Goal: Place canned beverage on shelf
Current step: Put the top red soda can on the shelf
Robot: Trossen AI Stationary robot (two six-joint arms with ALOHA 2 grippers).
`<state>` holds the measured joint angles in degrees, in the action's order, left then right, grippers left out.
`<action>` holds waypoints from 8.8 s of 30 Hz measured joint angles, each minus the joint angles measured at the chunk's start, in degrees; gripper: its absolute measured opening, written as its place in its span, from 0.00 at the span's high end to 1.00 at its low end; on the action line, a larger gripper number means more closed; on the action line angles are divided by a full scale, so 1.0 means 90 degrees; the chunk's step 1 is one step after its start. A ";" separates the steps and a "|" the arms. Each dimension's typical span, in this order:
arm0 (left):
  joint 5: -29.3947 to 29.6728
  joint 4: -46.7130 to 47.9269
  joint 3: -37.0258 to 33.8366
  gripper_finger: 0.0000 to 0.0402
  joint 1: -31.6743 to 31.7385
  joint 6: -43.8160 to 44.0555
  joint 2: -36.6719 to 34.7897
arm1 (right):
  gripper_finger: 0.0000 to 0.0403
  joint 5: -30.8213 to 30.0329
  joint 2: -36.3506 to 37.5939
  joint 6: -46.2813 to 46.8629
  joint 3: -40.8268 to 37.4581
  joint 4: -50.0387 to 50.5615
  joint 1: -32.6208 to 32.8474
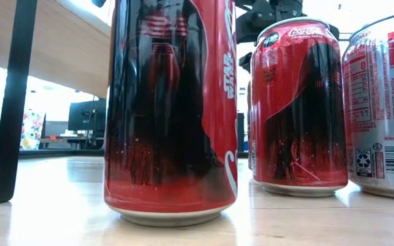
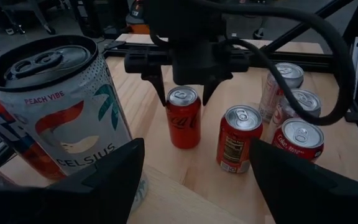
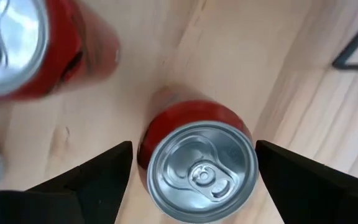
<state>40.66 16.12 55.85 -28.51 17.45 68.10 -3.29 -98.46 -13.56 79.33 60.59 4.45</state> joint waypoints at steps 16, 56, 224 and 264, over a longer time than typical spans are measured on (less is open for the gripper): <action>0.0000 0.0000 0.0000 0.25 -0.0001 0.0051 0.0000 | 0.13 0.0039 -0.0005 0.3651 -0.0005 -0.0284 0.0026; 0.0000 0.0032 0.0000 0.25 0.0000 -0.0032 0.0000 | 0.07 -0.0501 -0.0002 -0.0897 -0.0181 0.0390 0.0218; -0.1421 -0.0889 -0.0007 0.21 0.0100 -0.0005 0.0703 | 0.19 -0.0233 -0.0624 0.0458 0.2591 -0.2851 0.1163; -0.1151 0.2222 0.0010 0.22 -0.0398 0.2399 -0.0136 | 0.16 0.0309 -0.1251 0.0102 0.2572 -0.3683 0.0512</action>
<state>30.30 36.12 55.94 -32.10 39.05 66.87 -0.50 -109.71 -12.64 102.48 27.45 9.06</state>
